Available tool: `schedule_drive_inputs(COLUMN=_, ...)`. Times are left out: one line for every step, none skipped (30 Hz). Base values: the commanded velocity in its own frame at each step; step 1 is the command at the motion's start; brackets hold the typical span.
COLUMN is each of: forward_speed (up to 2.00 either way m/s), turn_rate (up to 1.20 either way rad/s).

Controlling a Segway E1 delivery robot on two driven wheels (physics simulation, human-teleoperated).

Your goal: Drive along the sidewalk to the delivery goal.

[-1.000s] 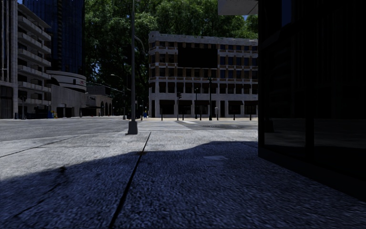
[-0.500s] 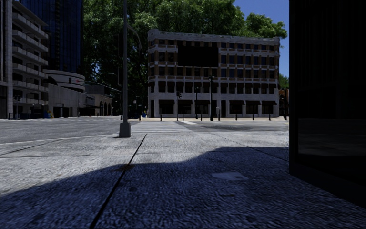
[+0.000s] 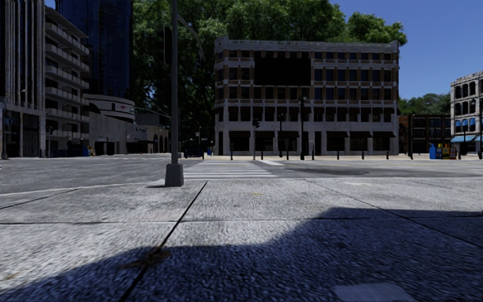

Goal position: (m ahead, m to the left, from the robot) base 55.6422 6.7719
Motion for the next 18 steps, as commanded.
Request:
schedule_drive_inputs(forward_speed=2.0, turn_rate=0.0)
schedule_drive_inputs(forward_speed=2.0, turn_rate=0.0)
schedule_drive_inputs(forward_speed=2.0, turn_rate=0.0)
schedule_drive_inputs(forward_speed=2.0, turn_rate=0.0)
schedule_drive_inputs(forward_speed=2.0, turn_rate=0.0)
schedule_drive_inputs(forward_speed=2.0, turn_rate=0.0)
schedule_drive_inputs(forward_speed=2.0, turn_rate=0.0)
schedule_drive_inputs(forward_speed=2.0, turn_rate=0.0)
schedule_drive_inputs(forward_speed=2.0, turn_rate=0.0)
schedule_drive_inputs(forward_speed=2.0, turn_rate=0.0)
schedule_drive_inputs(forward_speed=2.0, turn_rate=0.0)
schedule_drive_inputs(forward_speed=2.0, turn_rate=0.18)
schedule_drive_inputs(forward_speed=2.0, turn_rate=0.51)
schedule_drive_inputs(forward_speed=2.0, turn_rate=0.74)
schedule_drive_inputs(forward_speed=2.0, turn_rate=0.74)
schedule_drive_inputs(forward_speed=2.0, turn_rate=0.82)
schedule_drive_inputs(forward_speed=2.0, turn_rate=0.84)
schedule_drive_inputs(forward_speed=2.0, turn_rate=0.71)
